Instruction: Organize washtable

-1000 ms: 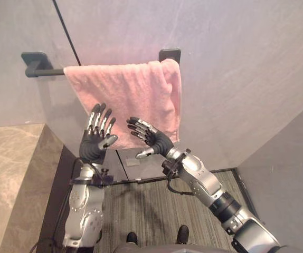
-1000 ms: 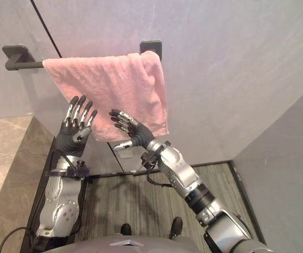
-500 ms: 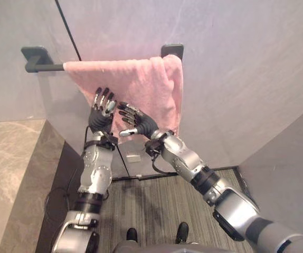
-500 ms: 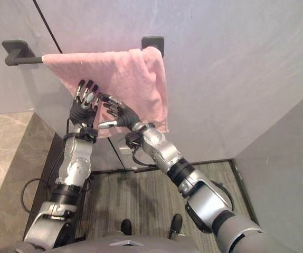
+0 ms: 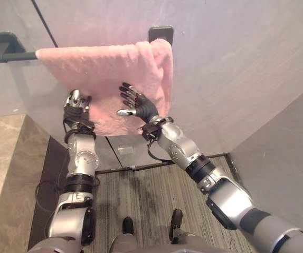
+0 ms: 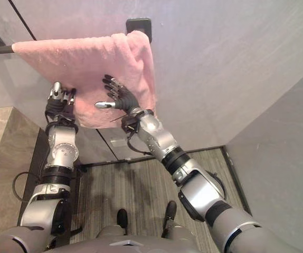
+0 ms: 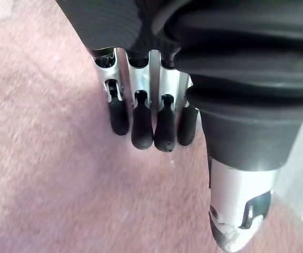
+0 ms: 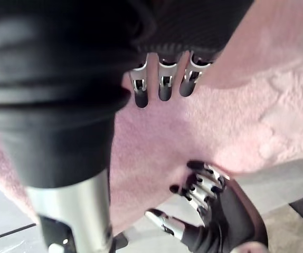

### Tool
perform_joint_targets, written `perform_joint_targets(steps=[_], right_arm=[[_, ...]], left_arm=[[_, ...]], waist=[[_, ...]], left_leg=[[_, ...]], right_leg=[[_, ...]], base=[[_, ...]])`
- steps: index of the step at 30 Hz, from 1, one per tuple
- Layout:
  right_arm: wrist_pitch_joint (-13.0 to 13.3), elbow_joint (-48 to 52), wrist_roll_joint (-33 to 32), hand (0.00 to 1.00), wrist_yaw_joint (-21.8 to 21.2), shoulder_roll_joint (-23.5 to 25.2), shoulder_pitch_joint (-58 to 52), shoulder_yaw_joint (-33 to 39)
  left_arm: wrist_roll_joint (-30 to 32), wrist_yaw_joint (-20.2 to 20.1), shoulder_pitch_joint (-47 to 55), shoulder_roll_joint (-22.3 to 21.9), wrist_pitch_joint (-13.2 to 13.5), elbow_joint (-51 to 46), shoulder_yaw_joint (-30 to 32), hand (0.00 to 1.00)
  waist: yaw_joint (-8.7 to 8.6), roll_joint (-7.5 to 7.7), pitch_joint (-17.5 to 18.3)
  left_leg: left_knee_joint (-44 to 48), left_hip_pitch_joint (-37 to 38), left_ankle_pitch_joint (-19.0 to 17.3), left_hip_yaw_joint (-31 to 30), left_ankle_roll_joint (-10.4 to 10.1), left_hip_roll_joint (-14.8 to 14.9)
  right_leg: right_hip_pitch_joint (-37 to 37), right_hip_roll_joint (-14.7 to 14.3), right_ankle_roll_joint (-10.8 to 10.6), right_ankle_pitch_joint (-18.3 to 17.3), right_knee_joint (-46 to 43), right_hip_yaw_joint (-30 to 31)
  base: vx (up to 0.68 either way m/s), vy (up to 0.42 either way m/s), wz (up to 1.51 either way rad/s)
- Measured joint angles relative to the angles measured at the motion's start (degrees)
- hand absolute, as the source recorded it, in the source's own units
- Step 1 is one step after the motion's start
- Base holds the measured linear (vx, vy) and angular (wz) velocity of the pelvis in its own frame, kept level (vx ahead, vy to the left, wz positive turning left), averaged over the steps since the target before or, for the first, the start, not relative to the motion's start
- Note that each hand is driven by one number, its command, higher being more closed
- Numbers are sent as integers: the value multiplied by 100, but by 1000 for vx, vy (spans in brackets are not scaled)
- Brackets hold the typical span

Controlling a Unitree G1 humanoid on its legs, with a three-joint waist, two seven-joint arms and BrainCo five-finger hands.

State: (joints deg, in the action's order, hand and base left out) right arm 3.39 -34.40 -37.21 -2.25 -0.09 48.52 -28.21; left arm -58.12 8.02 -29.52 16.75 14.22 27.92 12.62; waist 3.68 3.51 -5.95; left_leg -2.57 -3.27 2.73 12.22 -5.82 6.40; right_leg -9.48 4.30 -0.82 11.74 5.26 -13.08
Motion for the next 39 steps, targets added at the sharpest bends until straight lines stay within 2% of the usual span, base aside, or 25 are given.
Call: perform_joint_targets(steps=[4, 6, 12, 17, 26, 31, 36, 39], right_arm=[[3, 87, -23, 0, -23, -243, -64, 141], [2, 110, -82, 0, -35, -328, -181, 170], [3, 405, -215, 0, -79, -654, -670, 836], [31, 625, -215, 0, -38, -1012, -1072, 1414], [79, 978, -68, 0, 94, -1324, -2104, 2677], [101, 940, 291, 0, 226, -1458, -2598, 2921], [100, 589, 445, 0, 223, -1227, -3236, 3017], [96, 394, 548, 0, 219, -954, -3538, 2988]], left_arm=[[5, 7, -5, 325, -7, 369, 595, 0], [12, 6, -5, 494, -28, 520, 746, 0], [111, -17, 42, 862, -52, 819, 1082, 0], [155, -67, 338, 881, -61, 887, 1286, 0], [567, -348, 1188, 868, -121, 957, 1478, 0], [800, -447, 1486, 733, -83, 917, 1517, 0], [1018, -448, 2140, -44, -299, 1145, 1368, 0], [1284, -468, 2546, -384, -336, 1142, 914, 0]], waist=[[11, -4, -118], [14, 3, -144], [76, 4, -182], [159, -6, -193], [162, -20, -200], [145, -87, -206], [131, -105, -201], [138, -102, -198]], left_leg=[[38, -4, -35, -3, -5, 10], [59, -15, -45, -4, -11, 18], [72, -17, -58, -1, -21, 22], [75, -15, -59, 0, -21, 23], [73, 62, -84, 26, -15, 23], [53, 88, -101, 50, -45, 27], [1, 161, -102, 60, -50, 17], [1, 167, -131, 65, -40, 10]], right_leg=[[14, 1, -5, 8, 2, 30], [13, -2, -5, 9, 6, 34], [11, -6, -5, 8, 19, 50], [13, -9, -5, 8, 7, 54], [78, -4, -15, -4, 35, 65], [86, -11, -46, -82, 37, 47], [156, -1, -96, -136, 38, -2], [162, 8, -113, -154, 36, -5]], base=[[0, 0, 0], [0, 0, 0], [0, 0, 0], [0, 0, 0], [-9, 2, -1], [-5, -1, -1], [30, 7, 4], [50, 9, 1]])
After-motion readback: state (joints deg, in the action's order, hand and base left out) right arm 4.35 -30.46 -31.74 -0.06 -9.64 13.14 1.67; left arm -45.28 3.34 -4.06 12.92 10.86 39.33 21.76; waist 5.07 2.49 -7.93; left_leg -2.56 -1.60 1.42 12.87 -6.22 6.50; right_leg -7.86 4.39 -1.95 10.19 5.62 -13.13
